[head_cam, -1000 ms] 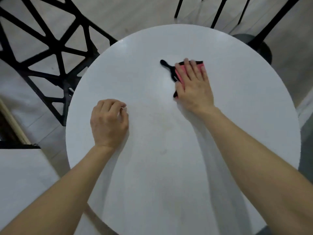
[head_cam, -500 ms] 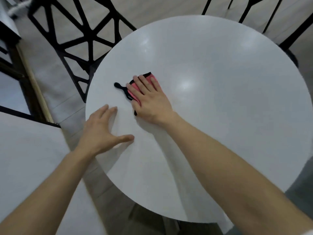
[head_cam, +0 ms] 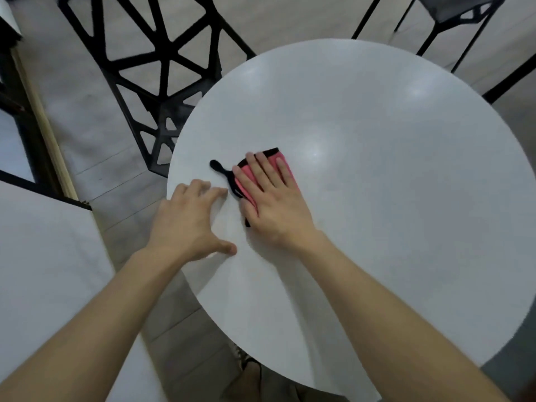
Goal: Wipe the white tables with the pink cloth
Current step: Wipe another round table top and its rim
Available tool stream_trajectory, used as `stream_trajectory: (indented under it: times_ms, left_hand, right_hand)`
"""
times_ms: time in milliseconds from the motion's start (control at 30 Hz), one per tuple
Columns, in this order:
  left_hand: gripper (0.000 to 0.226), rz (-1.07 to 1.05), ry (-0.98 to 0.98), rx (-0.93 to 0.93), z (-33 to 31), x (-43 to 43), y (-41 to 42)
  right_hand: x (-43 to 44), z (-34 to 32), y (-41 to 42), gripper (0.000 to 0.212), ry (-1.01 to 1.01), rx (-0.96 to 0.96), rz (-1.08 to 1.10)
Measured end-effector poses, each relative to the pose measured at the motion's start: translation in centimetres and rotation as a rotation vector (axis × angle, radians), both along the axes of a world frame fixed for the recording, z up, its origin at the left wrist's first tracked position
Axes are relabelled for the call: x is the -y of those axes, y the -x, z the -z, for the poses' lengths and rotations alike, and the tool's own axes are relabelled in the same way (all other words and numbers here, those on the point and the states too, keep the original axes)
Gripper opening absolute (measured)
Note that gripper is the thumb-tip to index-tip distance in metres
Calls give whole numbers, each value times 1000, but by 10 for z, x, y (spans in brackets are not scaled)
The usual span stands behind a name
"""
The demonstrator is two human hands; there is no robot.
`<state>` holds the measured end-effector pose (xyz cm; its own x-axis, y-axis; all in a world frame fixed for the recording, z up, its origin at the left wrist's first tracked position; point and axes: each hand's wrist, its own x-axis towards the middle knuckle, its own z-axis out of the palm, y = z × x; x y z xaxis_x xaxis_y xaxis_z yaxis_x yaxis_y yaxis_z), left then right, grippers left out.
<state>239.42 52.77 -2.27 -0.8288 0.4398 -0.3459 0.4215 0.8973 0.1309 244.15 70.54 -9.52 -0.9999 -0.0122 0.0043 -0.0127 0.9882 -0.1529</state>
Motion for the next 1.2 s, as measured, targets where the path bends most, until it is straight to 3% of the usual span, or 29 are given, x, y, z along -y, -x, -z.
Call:
stream_trajectory:
  times_ms: [67, 133, 200, 333, 533, 667, 767, 833, 933, 1000, 1067, 1133, 1200]
  left_hand:
    - [98, -11, -90, 60, -6, 4, 28]
    - [91, -50, -130, 48, -11, 3, 60]
    - [104, -86, -128, 12, -10, -2, 86]
    - [137, -124, -58, 109, -5, -12, 120]
    - [142, -115, -40, 83, 2, -13, 127]
    - [141, -110, -48, 63, 7, -15, 131]
    - [138, -119, -25, 34, 7, -18, 130]
    - [136, -128, -33, 44, 4, -20, 127]
    - [137, -138, -21, 58, -2, -19, 126]
    - [139, -146, -11, 53, -2, -19, 124]
    - [140, -178, -24, 60, -2, -20, 125]
    - [141, -202, -35, 58, 0, -21, 125]
    - [141, -212, -31, 53, 3, -21, 125]
  right_hand:
    - [-3, 0, -3, 65, -16, -10, -15]
    - [-4, 0, 0, 65, -23, -5, -1]
    - [-2, 2, 2, 65, -27, -14, 26]
    - [-1, 9, 0, 65, -2, -60, 28]
    - [-59, 1, 69, 66, -7, -44, -67]
    - [-141, -12, 198, 66, 19, 37, 212]
    - [-138, -14, 251, 68, 43, 71, 422]
    - [-89, -12, 236, 67, -9, 20, 240]
    - [-28, -8, 186, 64, -28, 10, -304]
    - [-52, -11, 193, 62, -6, 45, -416]
    - [-107, -12, 228, 62, -23, 37, -205]
    - [-159, -16, 257, 63, -27, 41, 150]
    - [-168, -14, 268, 66, 10, 35, 340]
